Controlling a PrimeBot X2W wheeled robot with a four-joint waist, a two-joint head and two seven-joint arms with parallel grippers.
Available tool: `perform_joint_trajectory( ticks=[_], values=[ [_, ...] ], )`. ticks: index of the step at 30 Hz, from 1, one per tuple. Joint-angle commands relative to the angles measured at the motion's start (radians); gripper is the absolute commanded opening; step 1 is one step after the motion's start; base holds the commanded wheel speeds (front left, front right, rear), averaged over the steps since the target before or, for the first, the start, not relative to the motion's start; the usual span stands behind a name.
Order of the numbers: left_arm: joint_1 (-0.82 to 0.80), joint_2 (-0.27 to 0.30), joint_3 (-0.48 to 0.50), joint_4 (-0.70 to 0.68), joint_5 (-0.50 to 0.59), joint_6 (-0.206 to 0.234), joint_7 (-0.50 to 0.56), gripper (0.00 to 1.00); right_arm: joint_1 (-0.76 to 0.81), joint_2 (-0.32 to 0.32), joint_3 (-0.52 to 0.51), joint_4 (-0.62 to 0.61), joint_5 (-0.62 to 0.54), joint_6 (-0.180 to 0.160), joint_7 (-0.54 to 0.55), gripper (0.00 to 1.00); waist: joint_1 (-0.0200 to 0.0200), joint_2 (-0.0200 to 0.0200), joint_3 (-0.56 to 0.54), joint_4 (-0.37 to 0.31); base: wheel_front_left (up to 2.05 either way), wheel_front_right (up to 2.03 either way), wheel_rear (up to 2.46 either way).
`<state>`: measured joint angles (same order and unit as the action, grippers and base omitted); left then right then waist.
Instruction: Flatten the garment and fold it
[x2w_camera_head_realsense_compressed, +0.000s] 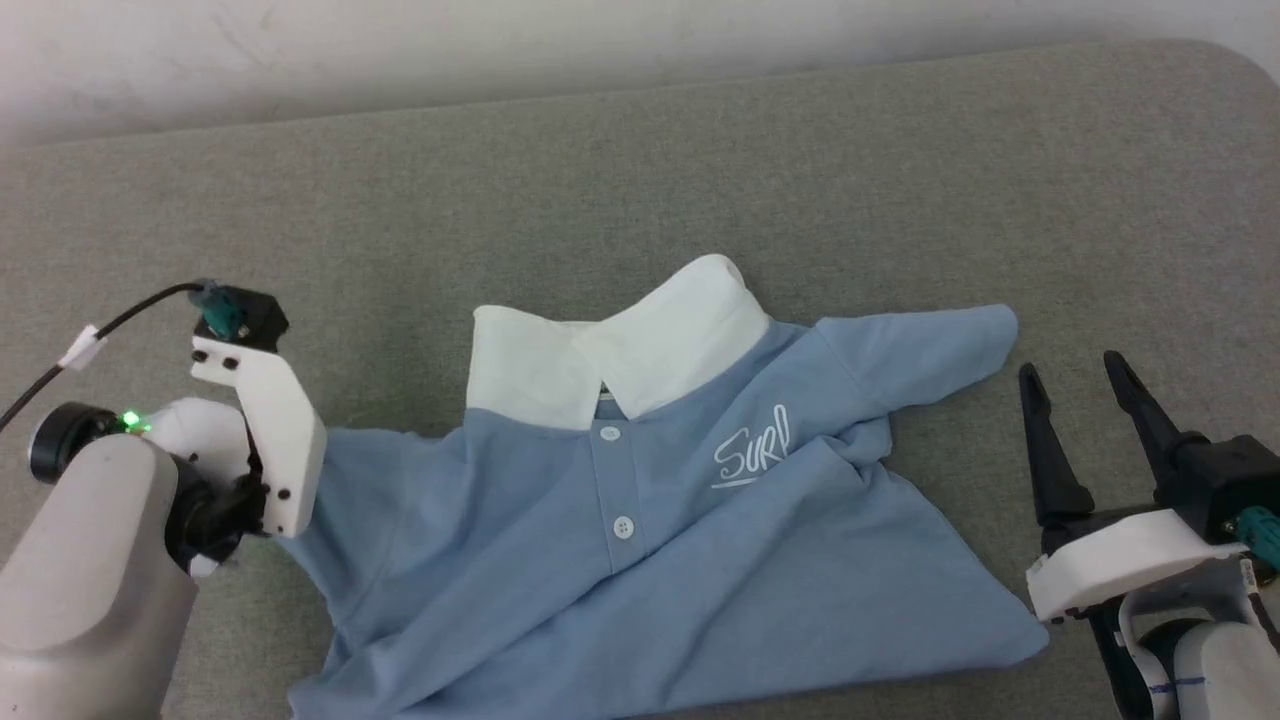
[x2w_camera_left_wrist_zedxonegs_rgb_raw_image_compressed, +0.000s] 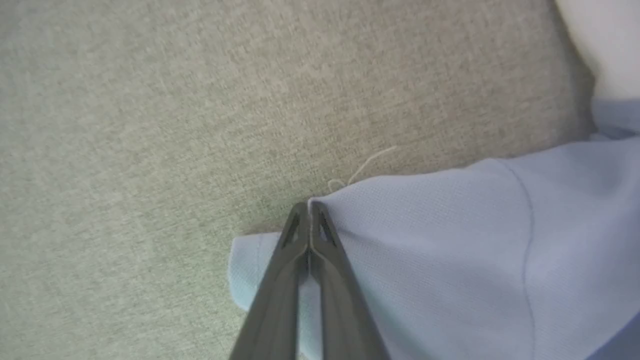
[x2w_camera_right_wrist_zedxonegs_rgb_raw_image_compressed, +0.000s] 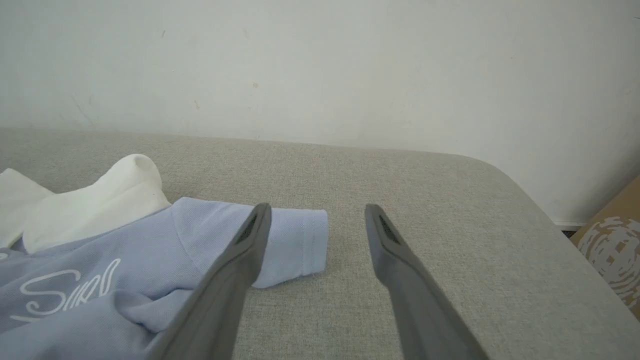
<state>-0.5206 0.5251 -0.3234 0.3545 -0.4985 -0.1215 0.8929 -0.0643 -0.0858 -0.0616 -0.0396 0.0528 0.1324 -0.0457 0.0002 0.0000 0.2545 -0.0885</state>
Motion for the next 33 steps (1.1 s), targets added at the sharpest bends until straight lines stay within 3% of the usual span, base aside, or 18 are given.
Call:
perform_joint_trajectory(
  ticks=[1, 4, 5, 14, 15, 16, 25, 33],
  values=[
    [0.003, -0.005, 0.012, 0.01, 0.029, 0.024, -0.094, 0.0, -0.016, 0.004, -0.001, 0.008, -0.001, -0.002, -0.004, 1.0, -0.0002, 0.0, -0.012, 0.01, 0.0, 0.0, 0.0],
    [-0.025, -0.005, 0.054, 0.024, 0.063, 0.069, -0.257, 0.0, -0.017, -0.001, -0.001, 0.013, -0.002, -0.002, 0.002, 1.0, -0.0002, 0.0, -0.024, 0.019, 0.0, 0.0, 0.0],
    [-0.025, -0.005, 0.054, 0.024, 0.063, 0.069, -0.257, 0.0, -0.017, -0.001, -0.001, 0.013, -0.002, -0.002, 0.002, 1.0, -0.0002, 0.0, -0.024, 0.019, 0.0, 0.0, 0.0],
    [-0.115, -0.048, 0.131, 0.143, 0.112, 0.149, -0.676, 0.0, -0.023, -0.01, 0.02, 0.014, 0.002, -0.002, 0.016, 1.0, -0.0002, 0.0, -0.01, 0.039, 0.0, 0.0, 0.0],
    [-0.121, -0.057, 0.137, 0.162, 0.114, 0.157, -0.718, 0.19, -0.023, -0.011, 0.022, 0.015, 0.003, -0.002, 0.018, 1.0, -0.0002, 0.0, -0.007, 0.04, 0.0, 0.0, 0.0],
    [-0.123, -0.067, 0.139, 0.186, 0.115, 0.165, -0.746, 1.0, -0.023, -0.012, 0.023, 0.016, 0.003, -0.002, 0.018, 1.0, -0.0002, 0.0, -0.006, 0.042, 0.0, 0.0, 0.0],
    [-0.1, -0.113, 0.142, 0.308, 0.103, 0.161, -0.922, 1.0, -0.009, -0.015, 0.024, 0.032, 0.006, -0.002, 0.034, 1.0, -0.0002, 0.0, -0.064, 0.068, 0.0, 0.0, 0.0],
    [0.045, -0.145, 0.147, 0.17, 0.093, 0.154, -1.109, 1.0, 0.024, -0.064, 0.04, 0.064, 0.082, -0.002, 0.158, 1.0, -0.0002, 0.0, -0.158, 0.126, 0.0, 0.0, 0.0]
  ],
)
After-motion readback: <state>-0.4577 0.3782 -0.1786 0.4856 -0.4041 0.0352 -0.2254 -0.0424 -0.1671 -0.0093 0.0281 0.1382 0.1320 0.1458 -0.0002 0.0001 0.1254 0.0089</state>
